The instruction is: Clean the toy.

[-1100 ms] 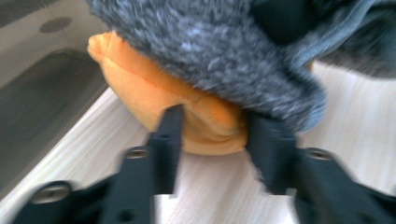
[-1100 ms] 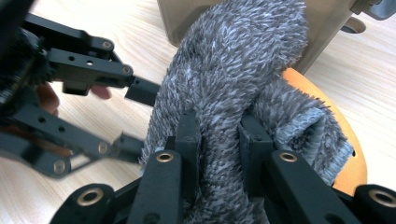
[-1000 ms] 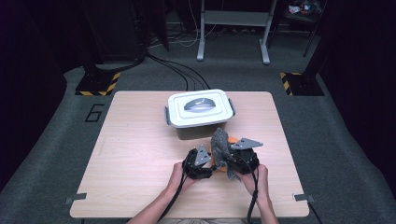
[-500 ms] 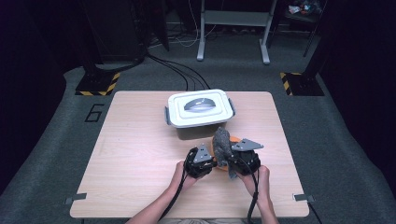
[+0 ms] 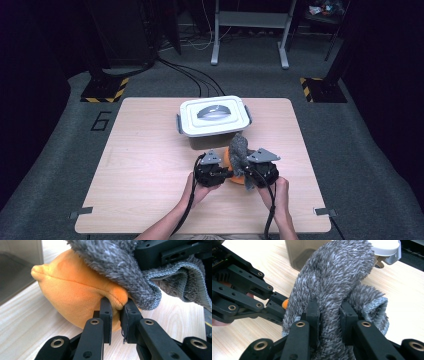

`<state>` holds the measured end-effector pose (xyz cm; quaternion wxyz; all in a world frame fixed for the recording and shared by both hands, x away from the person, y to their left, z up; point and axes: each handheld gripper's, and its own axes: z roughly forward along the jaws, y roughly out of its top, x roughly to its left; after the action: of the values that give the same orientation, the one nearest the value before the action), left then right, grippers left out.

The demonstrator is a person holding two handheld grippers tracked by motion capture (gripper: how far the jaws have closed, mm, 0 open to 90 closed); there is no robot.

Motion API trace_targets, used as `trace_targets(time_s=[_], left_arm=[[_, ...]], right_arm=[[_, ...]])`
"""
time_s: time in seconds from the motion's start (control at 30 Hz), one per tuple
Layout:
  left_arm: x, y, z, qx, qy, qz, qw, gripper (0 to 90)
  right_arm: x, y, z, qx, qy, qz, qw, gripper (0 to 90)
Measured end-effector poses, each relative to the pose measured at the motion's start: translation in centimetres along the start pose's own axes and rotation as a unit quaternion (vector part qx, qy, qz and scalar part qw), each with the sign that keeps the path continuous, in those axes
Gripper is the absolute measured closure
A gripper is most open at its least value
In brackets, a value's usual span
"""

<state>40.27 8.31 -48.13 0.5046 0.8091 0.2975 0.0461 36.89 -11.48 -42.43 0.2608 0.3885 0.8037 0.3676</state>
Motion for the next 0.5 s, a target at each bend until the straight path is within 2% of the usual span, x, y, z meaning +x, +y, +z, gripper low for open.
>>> trace_targets(time_s=[0.23,0.5], left_arm=[[0.3,-0.1,0.1,-0.003,0.001,0.005,1.0000,79.8],[0.2,-0.2,0.1,-0.005,0.003,-0.002,1.0000,79.9]], right_arm=[[-0.6,-0.5,-0.2,-0.001,-0.006,0.006,1.0000,73.4],[-1.9,-1.5,-0.9,0.000,-0.018,0.027,0.9995,73.4]])
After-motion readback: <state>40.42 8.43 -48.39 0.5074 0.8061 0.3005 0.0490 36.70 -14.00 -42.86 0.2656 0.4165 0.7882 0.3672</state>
